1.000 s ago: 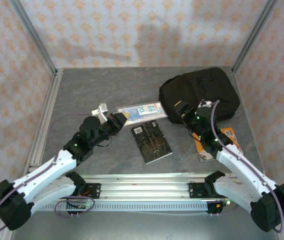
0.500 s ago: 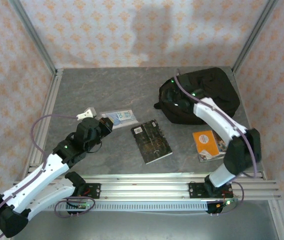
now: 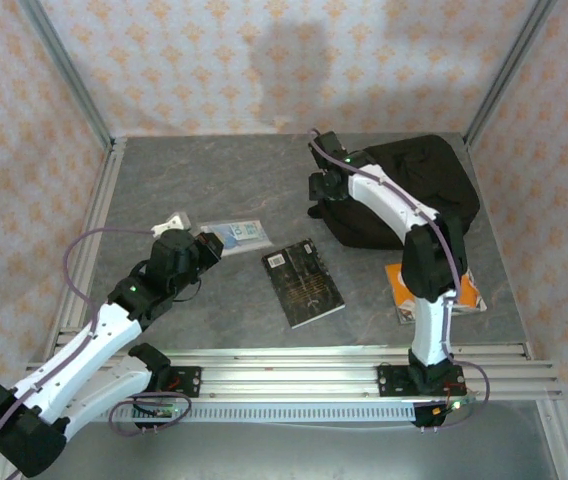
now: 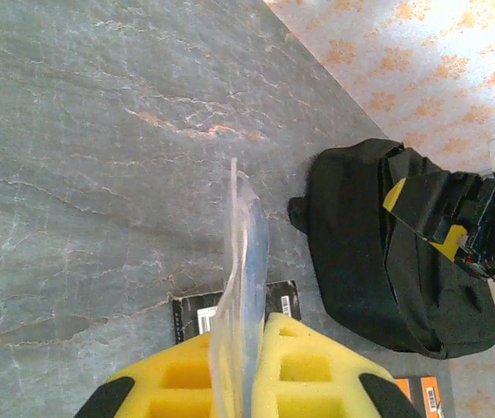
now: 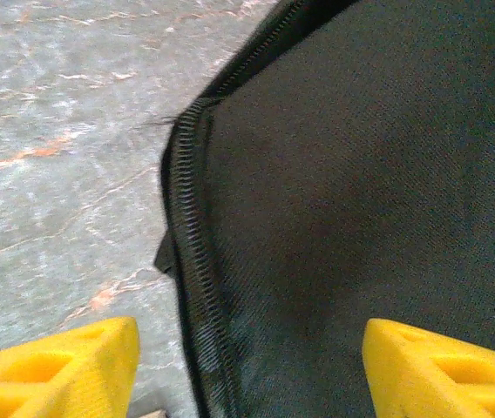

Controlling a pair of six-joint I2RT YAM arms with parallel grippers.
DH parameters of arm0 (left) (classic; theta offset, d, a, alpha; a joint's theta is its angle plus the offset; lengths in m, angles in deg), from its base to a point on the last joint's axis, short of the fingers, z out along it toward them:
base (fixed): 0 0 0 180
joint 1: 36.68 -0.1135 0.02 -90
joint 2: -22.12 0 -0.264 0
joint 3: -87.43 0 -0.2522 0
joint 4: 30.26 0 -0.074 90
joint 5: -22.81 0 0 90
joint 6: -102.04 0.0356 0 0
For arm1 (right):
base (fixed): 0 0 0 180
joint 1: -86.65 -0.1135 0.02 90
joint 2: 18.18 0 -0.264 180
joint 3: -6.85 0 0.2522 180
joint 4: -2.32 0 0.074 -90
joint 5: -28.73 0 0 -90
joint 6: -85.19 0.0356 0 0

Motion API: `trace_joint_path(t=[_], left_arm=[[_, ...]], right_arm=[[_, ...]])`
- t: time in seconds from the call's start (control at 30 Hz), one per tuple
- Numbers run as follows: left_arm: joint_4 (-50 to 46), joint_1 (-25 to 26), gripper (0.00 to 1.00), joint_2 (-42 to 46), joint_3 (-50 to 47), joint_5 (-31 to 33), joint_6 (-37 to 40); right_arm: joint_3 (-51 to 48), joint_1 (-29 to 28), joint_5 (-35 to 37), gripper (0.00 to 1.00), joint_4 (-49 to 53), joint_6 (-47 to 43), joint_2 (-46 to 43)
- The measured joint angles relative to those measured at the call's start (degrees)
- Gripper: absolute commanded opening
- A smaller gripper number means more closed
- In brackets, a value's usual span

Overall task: Pack the student bag
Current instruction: Open the student bag at the top-right of the table.

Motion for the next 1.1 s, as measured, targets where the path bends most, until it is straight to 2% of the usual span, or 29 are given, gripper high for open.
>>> trace_joint_path(t=[0.27, 0.37, 0.43, 0.63, 0.8, 1.1], left_arm=[[1.81, -1.7, 0.0, 0.07, -1.09, -2.32, -0.35], [2.43, -1.7, 0.0, 0.07, -1.09, -2.73, -0.33], [2.47, -1.7, 0.0, 0.07, -1.11, -2.95, -0.35], [2.54, -1.7, 0.0, -0.44, -1.11, -3.5, -0.33], [3.78, -1.7, 0.0, -2.56, -1.09, -5.38, -0.26], [8.57, -1.68, 0.0, -10.29, 4.85, -12.48, -0.39]], right_arm=[[0.02, 0.0, 3.89, 0.25, 0.68, -0.28, 1.66], [-0.63, 0.11, 4.55, 0.06, 0.04, -0.31, 1.64], [-1.31, 0.35, 4.79, 0.0, -0.07, -0.33, 1.64], [-1.99, 0.85, 4.74, 0.0, -0.11, -0.72, -0.22], [-1.99, 1.4, 5.2, 0.01, 0.39, -1.66, -6.19], [2.14, 2.67, 8.44, 0.0, 4.55, -11.19, -12.52]])
